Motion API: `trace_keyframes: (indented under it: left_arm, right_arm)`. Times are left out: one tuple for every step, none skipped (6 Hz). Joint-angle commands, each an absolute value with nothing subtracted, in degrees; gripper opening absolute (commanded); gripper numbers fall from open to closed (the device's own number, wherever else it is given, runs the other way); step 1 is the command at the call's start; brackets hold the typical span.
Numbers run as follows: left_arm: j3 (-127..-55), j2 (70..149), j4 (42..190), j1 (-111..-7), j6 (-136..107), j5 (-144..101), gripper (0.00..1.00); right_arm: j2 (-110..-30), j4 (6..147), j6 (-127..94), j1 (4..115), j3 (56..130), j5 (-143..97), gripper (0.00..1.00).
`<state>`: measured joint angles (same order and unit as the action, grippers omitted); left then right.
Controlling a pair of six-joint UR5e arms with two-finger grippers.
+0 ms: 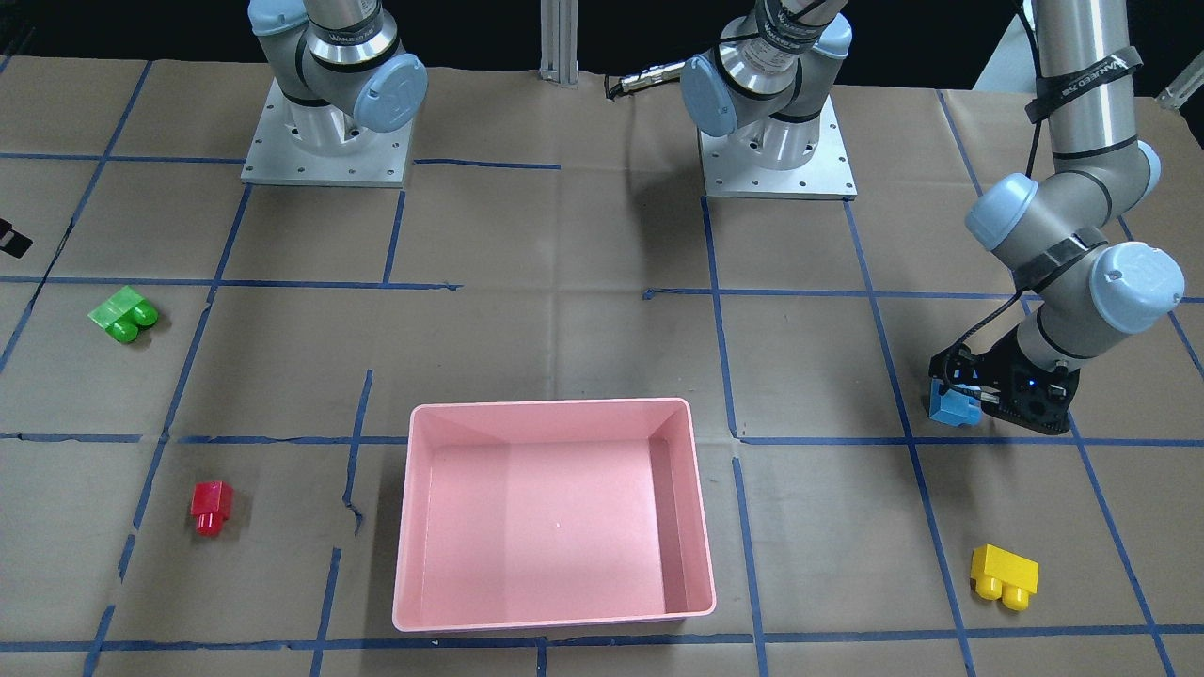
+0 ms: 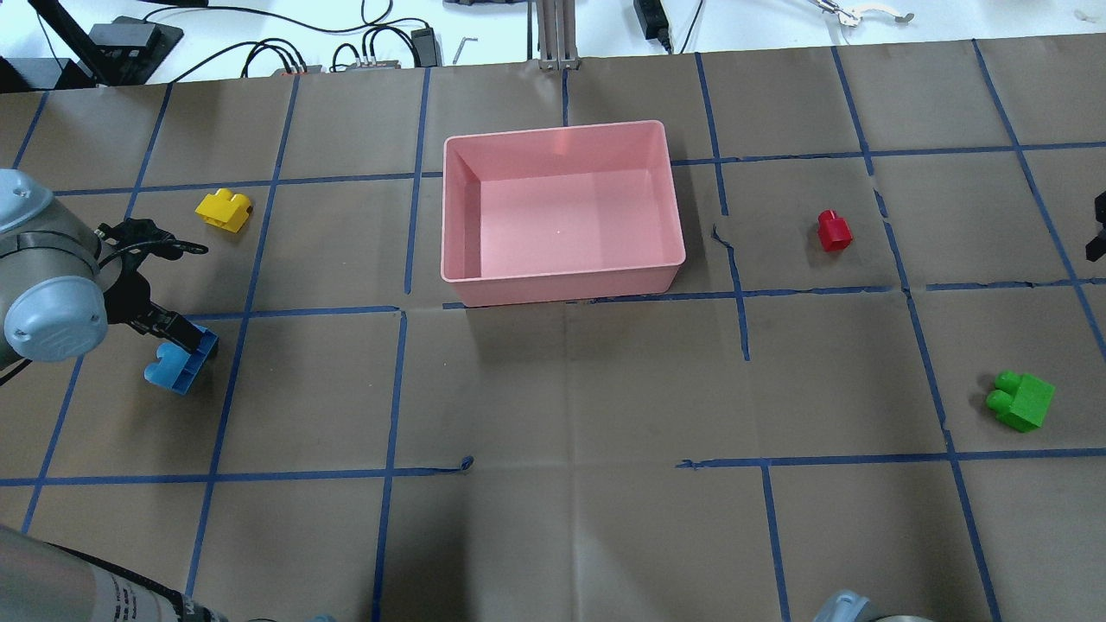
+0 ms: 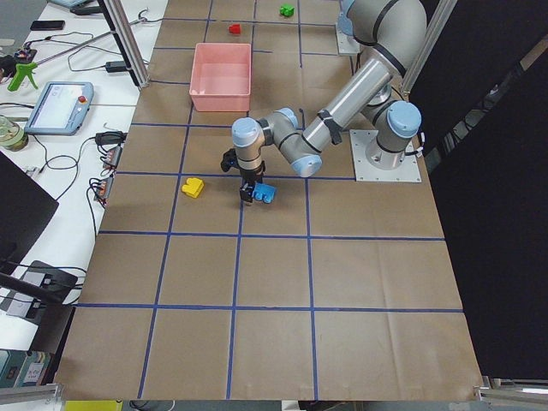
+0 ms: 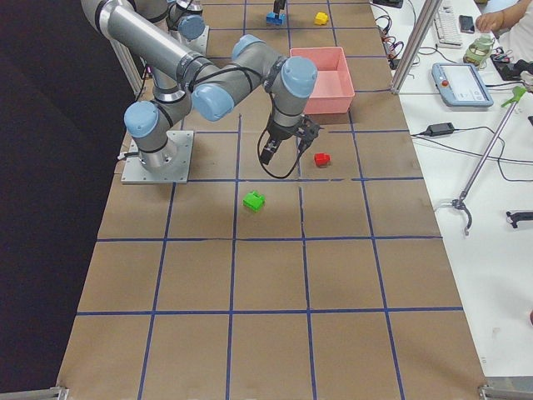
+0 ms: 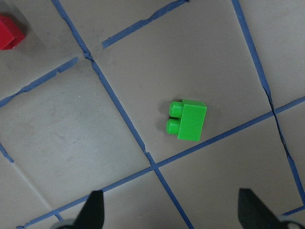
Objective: Put all blocks into box
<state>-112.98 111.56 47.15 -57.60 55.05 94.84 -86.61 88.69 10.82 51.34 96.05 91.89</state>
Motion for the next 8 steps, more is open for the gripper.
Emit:
trace_keyframes:
  left_arm:
    - [-113.1, 112.6, 46.9, -57.6, 55.4, 94.7, 0.93]
    - [-113.2, 112.6, 47.0, -57.6, 55.1, 94.8, 0.93]
    - [-113.2, 111.8, 47.6, -57.6, 54.8, 95.1, 0.96]
    - [-114.1, 111.8, 47.8, -57.6, 54.5, 94.8, 0.96]
    - [-115.3, 111.8, 47.0, -57.6, 53.7, 94.8, 0.96]
    - [-115.0, 111.9, 46.8, -57.6, 54.2, 94.9, 0.91]
    - [-114.5, 112.0, 46.7, -57.6, 54.8, 94.9, 0.44]
    - [-114.2, 111.9, 46.7, -57.6, 54.8, 95.0, 0.15]
  right_arm:
    - [-85.6, 100.9, 10.7, 50.8, 105.3, 92.3, 0.99]
    - [-85.4, 112.2, 10.6, 50.8, 112.9, 94.5, 0.99]
    - [-85.0, 119.8, 10.0, 50.8, 118.3, 94.8, 0.99]
    - [-82.8, 122.8, 10.0, 50.8, 119.8, 94.8, 0.99]
    - [-80.0, 125.3, 10.2, 50.7, 120.0, 94.9, 0.99]
    - [-77.9, 125.9, 10.2, 50.6, 120.0, 95.0, 0.99]
    - [-77.3, 126.0, 10.3, 49.4, 120.7, 95.6, 0.99]
    - [-77.3, 126.0, 10.9, 47.8, 121.8, 96.4, 0.99]
